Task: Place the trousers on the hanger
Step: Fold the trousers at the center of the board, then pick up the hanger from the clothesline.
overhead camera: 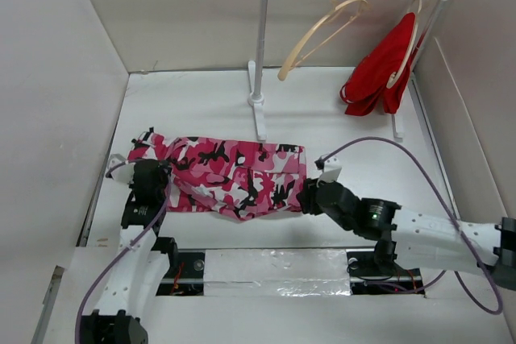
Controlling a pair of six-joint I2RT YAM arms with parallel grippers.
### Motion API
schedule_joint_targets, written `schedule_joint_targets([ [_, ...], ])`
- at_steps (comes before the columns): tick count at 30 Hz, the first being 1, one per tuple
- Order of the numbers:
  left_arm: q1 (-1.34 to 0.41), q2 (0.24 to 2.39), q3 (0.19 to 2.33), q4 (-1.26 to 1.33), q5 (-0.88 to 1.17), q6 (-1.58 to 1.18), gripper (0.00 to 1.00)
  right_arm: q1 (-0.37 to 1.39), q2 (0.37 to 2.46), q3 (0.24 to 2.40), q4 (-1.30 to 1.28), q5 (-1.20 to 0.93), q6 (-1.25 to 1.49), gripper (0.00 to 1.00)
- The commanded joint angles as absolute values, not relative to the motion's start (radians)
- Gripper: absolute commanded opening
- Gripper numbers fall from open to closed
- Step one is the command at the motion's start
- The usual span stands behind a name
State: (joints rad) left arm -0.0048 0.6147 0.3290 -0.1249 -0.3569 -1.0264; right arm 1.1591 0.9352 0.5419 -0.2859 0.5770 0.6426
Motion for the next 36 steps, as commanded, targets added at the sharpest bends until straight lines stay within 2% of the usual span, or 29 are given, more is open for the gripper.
schedule_joint_targets([
  [1,-0.081,0.571,0.431,-0.081,-0.347,-0.913,0.23,1.164,0.821,0.568,-0.21,0.441,0.592,0.42],
  [2,-0.081,0.593,0.443,-0.078,-0.331,-0.902,0.19,1.155,0.821,0.571,-0.18,0.408,0.58,0.32],
  [4,-0.081,0.627,0.462,-0.051,-0.264,-0.873,0.09,1.143,0.848,0.583,-0.085,0.347,0.571,0.18],
  [7,-0.081,0.701,0.437,0.043,-0.155,-0.844,0.05,1.112,1.001,0.615,-0.018,0.307,0.563,0.12],
  [10,-0.081,0.739,0.396,0.098,-0.13,-0.825,0.04,1.065,1.176,0.637,0.032,0.293,0.589,0.05],
  [13,-0.081,0.749,0.356,0.133,-0.115,-0.795,0.05,1.013,1.255,0.556,0.123,0.307,0.664,0.0],
  [18,-0.081,0.762,0.215,0.178,-0.205,-0.856,0.12,0.942,1.198,0.369,0.198,0.325,0.784,0.0],
  [24,-0.081,0.71,0.201,0.132,-0.288,-0.942,0.2,0.885,1.086,0.376,0.057,0.342,0.775,0.05],
  [27,-0.081,0.618,0.216,0.12,-0.273,-0.924,0.23,0.885,0.97,0.466,-0.087,0.377,0.717,0.11],
  [30,-0.081,0.516,0.262,0.155,-0.2,-0.868,0.24,0.885,0.838,0.587,-0.152,0.416,0.6,0.23],
  [31,-0.09,0.497,0.277,0.172,-0.166,-0.85,0.24,0.885,0.815,0.621,-0.159,0.416,0.569,0.31],
  [33,-0.091,0.48,0.333,0.219,-0.129,-0.828,0.23,0.849,0.79,0.742,-0.169,0.41,0.483,0.34],
  [35,-0.091,0.523,0.362,0.276,-0.051,-0.83,0.2,0.818,0.807,0.826,-0.163,0.397,0.409,0.09],
  [36,-0.091,0.549,0.367,0.37,-0.019,-0.856,0.2,0.784,0.827,0.916,-0.158,0.391,0.388,0.0],
])
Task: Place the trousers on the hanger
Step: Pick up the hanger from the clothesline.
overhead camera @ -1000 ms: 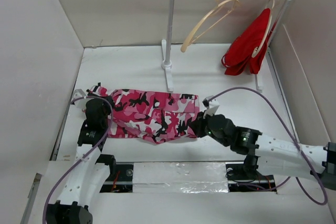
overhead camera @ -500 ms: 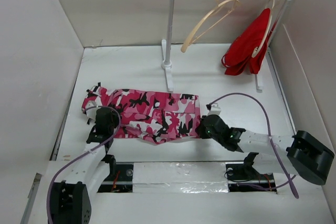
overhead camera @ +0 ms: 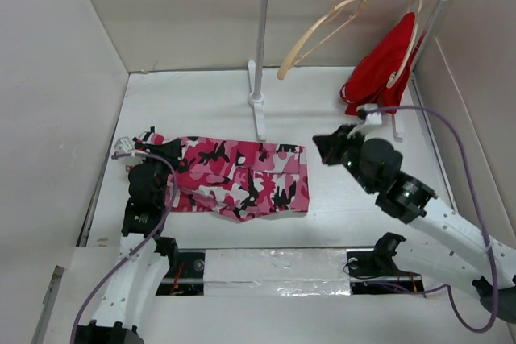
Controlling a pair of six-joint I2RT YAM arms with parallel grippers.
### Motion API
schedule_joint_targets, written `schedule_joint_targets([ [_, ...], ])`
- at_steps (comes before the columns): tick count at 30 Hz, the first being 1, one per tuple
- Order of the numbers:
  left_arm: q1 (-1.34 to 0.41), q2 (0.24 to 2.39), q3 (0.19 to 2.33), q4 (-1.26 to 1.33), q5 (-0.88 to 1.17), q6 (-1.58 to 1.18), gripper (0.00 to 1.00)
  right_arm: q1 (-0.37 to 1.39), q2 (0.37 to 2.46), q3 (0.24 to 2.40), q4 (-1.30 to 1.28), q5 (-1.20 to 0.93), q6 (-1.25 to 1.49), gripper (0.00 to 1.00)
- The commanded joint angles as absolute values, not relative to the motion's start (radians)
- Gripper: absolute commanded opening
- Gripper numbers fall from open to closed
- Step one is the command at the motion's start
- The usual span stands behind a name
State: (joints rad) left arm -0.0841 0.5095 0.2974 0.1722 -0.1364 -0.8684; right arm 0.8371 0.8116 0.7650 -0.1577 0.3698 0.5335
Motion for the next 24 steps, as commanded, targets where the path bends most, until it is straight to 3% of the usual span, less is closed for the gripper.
schedule_joint_targets([
  [1,-0.091,0.583,0.368,0.433,0.07,-0.865,0.18,0.767,0.875,0.966,-0.155,0.385,0.376,0.0],
  [4,-0.189,0.776,0.443,0.581,0.14,-0.849,0.13,0.682,1.006,1.158,-0.123,0.339,0.342,0.0],
  [6,-0.335,0.918,0.579,0.527,-0.031,-0.766,0.11,0.626,1.087,1.262,-0.126,0.258,0.37,0.0],
  [7,-0.488,0.961,0.615,0.511,-0.184,-0.683,0.11,0.6,1.129,1.363,-0.13,0.224,0.386,0.16],
  [9,-0.613,1.054,0.696,0.461,-0.315,-0.618,0.11,0.537,1.236,1.443,-0.129,0.157,0.443,0.48],
  [10,-0.662,1.066,0.701,0.456,-0.406,-0.592,0.13,0.519,1.264,1.495,-0.12,0.106,0.462,0.7],
  [11,-0.723,1.072,0.695,0.465,-0.435,-0.547,0.14,0.487,1.316,1.515,-0.104,0.08,0.495,0.77],
  [18,-0.771,0.983,0.571,0.566,-0.39,-0.477,0.22,0.338,1.535,1.625,0.032,-0.135,0.692,0.81],
  [24,-0.793,0.983,0.566,0.568,-0.453,-0.451,0.27,0.295,1.67,1.663,0.15,-0.313,0.787,0.78],
])
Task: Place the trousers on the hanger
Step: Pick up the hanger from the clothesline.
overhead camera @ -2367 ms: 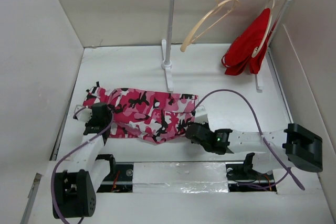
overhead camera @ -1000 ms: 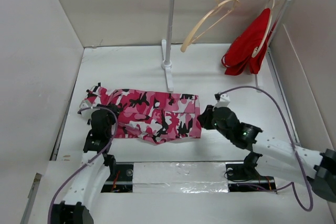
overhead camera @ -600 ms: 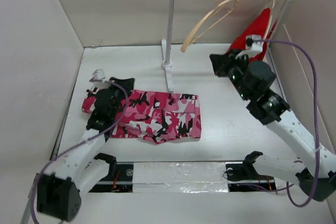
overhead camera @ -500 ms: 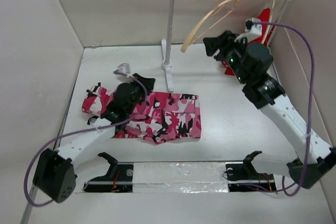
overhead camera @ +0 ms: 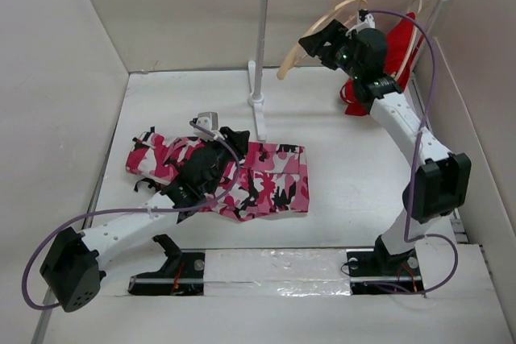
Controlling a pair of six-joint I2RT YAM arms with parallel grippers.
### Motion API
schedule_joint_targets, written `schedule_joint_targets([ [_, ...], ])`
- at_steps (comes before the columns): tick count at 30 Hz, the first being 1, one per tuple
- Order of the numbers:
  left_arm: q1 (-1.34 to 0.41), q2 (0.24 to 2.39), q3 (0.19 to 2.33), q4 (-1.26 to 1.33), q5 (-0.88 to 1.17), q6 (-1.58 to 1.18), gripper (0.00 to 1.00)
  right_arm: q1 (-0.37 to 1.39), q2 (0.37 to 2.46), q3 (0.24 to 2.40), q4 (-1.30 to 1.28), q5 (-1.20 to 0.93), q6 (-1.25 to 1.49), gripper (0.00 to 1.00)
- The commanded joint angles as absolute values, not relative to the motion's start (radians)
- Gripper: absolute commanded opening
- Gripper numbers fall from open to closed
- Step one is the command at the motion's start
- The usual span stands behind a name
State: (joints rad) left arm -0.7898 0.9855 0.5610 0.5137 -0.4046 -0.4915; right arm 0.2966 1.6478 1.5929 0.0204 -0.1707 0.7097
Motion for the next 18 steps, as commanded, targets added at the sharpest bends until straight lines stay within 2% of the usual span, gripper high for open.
schedule_joint_targets([
  [1,-0.793,0.989,0.571,0.563,-0.453,-0.451,0.27,0.284,1.704,1.681,0.152,-0.327,0.795,0.76],
  [8,-0.793,1.012,0.575,0.564,-0.446,-0.459,0.27,0.302,1.787,1.69,0.221,-0.391,0.801,0.66],
  [9,-0.793,1.011,0.572,0.566,-0.449,-0.459,0.27,0.302,1.793,1.69,0.233,-0.397,0.808,0.62],
  [10,-0.793,1.009,0.571,0.566,-0.454,-0.459,0.27,0.302,1.796,1.687,0.242,-0.403,0.813,0.53],
  [13,-0.793,1.008,0.569,0.566,-0.457,-0.459,0.27,0.311,1.781,1.638,0.297,-0.391,0.824,0.41],
  [14,-0.793,1.009,0.569,0.566,-0.457,-0.459,0.27,0.311,1.776,1.634,0.299,-0.385,0.818,0.31],
  [18,-0.793,1.017,0.572,0.566,-0.453,-0.462,0.28,0.311,1.755,1.634,0.298,-0.399,0.802,0.14],
])
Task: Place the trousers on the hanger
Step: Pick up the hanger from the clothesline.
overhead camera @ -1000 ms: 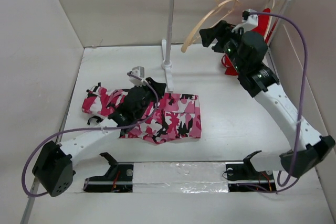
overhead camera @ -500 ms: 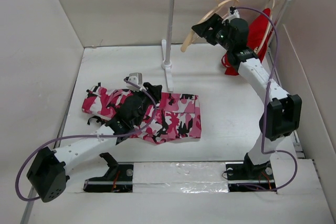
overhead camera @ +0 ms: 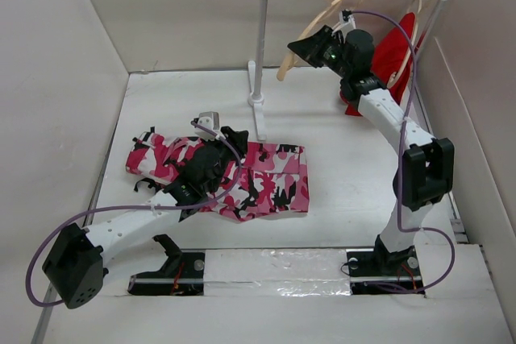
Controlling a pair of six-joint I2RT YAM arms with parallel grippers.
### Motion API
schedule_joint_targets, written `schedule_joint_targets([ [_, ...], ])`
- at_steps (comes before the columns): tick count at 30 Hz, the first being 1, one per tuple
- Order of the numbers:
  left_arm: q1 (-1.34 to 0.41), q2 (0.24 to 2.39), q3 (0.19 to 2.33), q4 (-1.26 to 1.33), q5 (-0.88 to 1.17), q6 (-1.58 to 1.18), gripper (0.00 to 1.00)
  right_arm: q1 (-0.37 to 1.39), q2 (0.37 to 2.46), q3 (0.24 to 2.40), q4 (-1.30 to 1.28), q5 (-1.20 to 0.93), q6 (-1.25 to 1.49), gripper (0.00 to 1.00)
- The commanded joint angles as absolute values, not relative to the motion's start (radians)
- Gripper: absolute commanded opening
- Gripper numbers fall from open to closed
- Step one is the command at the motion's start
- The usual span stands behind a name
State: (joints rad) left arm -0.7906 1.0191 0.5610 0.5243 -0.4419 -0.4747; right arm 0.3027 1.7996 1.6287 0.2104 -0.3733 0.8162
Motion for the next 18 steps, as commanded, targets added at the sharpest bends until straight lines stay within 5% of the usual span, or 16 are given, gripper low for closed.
schedule_joint_targets([
  [1,-0.793,1.02,0.575,0.563,-0.454,-0.463,0.28,0.311,1.738,1.632,0.298,-0.399,0.801,0.09],
  [3,-0.793,1.019,0.577,0.558,-0.457,-0.463,0.28,0.311,1.717,1.626,0.302,-0.411,0.79,0.06],
  [8,-0.793,1.002,0.569,0.571,-0.427,-0.462,0.49,0.311,1.631,1.565,0.29,-0.416,0.764,0.01],
  [18,-0.793,0.957,0.561,0.583,-0.403,-0.437,0.5,0.302,1.539,1.386,0.255,-0.46,0.71,0.0],
])
